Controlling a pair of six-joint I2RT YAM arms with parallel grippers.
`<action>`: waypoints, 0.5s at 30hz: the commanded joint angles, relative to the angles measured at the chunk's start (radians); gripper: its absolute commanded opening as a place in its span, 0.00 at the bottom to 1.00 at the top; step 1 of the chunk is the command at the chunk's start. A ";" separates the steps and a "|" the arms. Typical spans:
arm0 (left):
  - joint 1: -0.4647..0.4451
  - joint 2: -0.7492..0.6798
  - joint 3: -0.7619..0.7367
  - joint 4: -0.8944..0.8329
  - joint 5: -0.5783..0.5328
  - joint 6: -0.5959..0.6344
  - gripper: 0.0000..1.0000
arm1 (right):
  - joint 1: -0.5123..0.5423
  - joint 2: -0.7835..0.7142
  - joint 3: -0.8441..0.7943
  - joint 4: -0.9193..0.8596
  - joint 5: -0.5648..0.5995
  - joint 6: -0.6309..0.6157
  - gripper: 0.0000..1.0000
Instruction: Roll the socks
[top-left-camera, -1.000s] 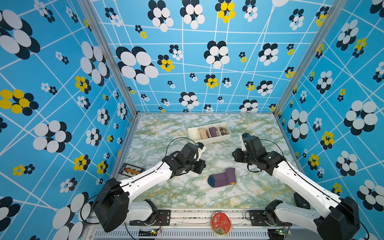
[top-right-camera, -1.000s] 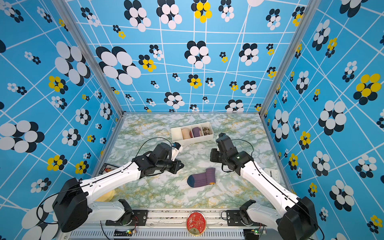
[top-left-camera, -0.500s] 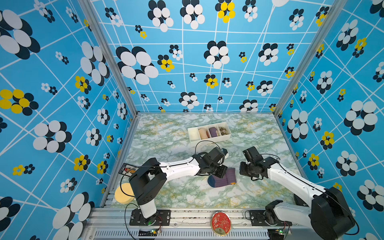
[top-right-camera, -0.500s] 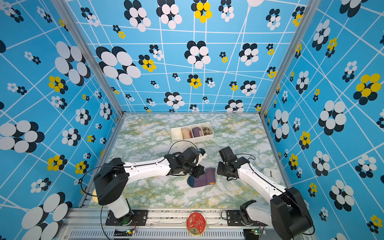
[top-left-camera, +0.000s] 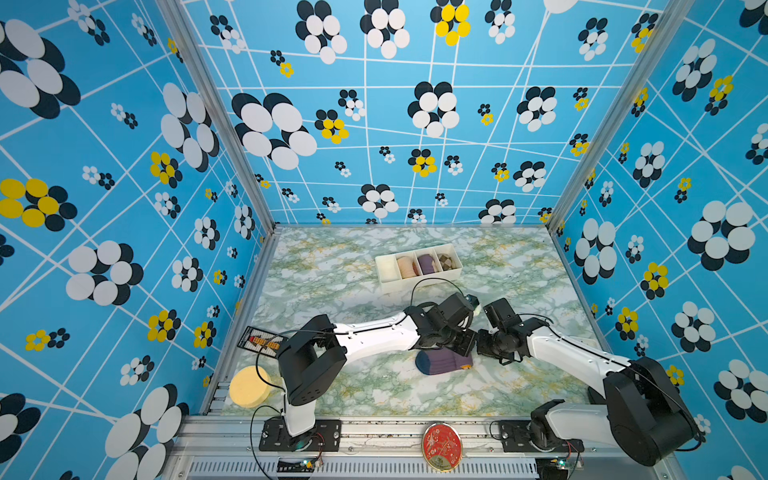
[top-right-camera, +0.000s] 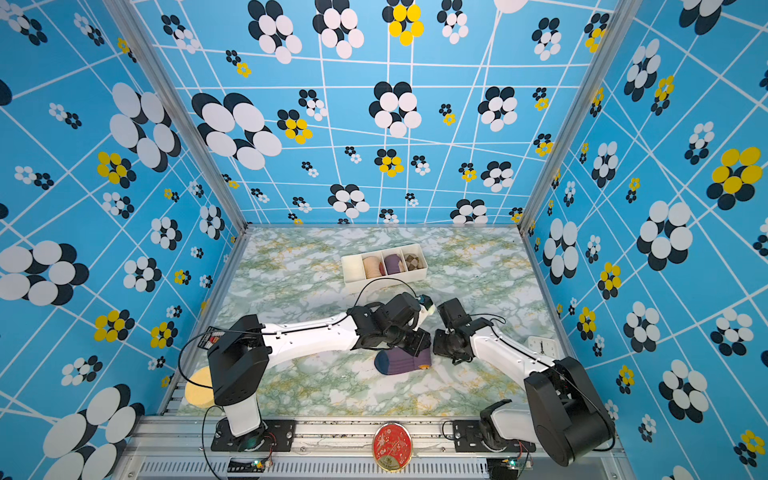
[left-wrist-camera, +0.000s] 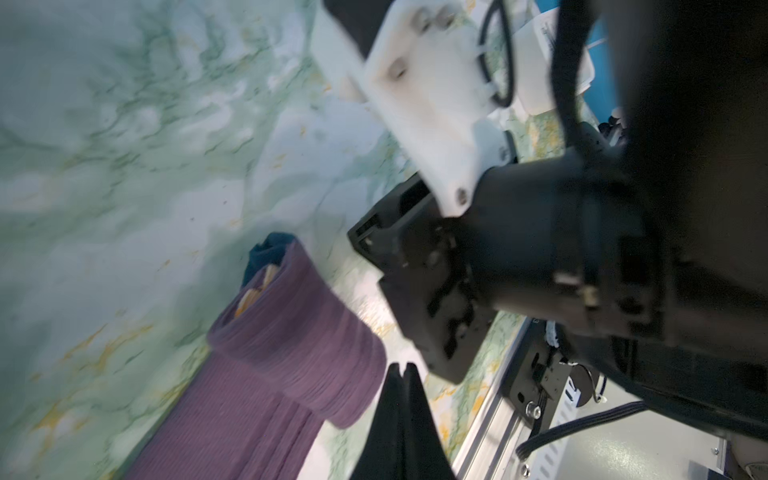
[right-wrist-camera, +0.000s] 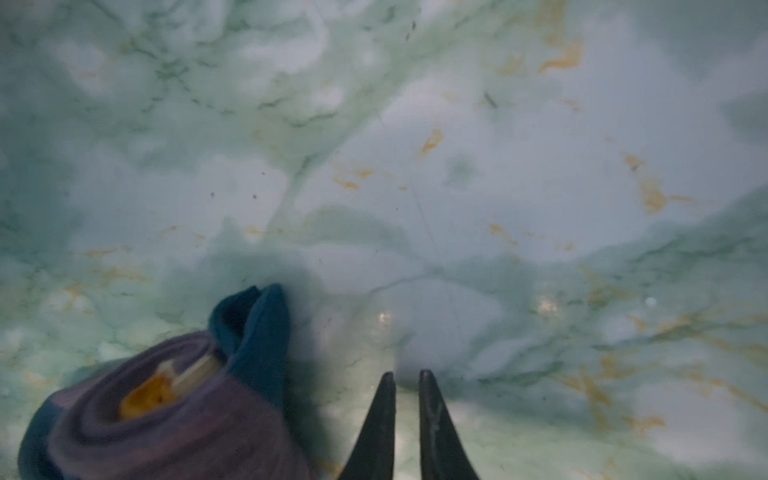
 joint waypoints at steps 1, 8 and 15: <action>-0.014 0.070 0.054 -0.078 -0.007 0.030 0.00 | -0.017 -0.009 -0.033 0.037 -0.035 -0.016 0.15; -0.015 0.123 0.087 -0.158 -0.051 0.043 0.00 | -0.057 -0.014 -0.061 0.078 -0.089 -0.031 0.15; -0.013 0.144 0.095 -0.195 -0.098 0.053 0.00 | -0.066 -0.013 -0.075 0.109 -0.136 -0.039 0.15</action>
